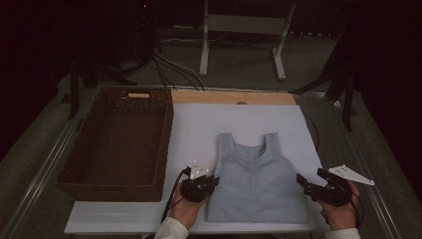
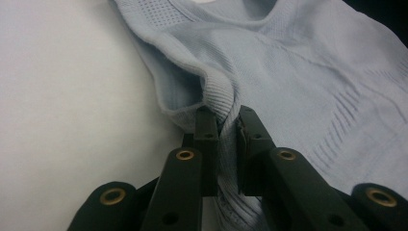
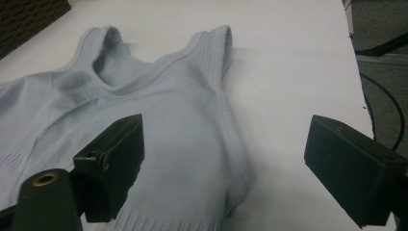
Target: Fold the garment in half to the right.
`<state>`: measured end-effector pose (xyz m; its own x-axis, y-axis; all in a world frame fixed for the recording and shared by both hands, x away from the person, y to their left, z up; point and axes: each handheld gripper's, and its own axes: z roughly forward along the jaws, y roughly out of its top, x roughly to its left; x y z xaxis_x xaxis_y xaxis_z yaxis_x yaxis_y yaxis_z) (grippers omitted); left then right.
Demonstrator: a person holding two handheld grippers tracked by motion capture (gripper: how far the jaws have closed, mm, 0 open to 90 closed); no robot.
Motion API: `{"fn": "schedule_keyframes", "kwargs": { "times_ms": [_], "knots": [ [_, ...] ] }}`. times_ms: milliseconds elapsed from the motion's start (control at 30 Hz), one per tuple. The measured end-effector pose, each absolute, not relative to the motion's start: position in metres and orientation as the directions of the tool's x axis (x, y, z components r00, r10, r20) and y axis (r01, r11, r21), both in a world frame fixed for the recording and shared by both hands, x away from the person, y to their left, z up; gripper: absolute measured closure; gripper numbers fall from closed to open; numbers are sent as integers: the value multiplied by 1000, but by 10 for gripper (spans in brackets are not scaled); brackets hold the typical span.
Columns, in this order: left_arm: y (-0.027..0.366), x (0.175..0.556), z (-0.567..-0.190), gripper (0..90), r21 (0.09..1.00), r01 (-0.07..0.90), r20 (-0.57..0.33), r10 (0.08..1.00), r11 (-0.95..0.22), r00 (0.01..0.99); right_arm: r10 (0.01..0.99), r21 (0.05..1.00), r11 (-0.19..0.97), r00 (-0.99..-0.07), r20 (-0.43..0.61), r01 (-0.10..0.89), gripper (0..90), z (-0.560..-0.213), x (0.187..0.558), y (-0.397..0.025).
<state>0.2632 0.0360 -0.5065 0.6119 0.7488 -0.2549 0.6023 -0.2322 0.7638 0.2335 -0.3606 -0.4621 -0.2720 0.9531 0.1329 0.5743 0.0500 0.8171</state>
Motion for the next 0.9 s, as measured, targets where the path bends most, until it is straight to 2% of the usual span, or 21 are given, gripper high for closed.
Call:
{"fn": "schedule_keyframes", "kwargs": {
  "times_ms": [900],
  "knots": [
    [74,252,-489,826,766,617,-239,812,-180,533,953,816,50,-273,134,576,140,-462,235,-359]
  ]
}}
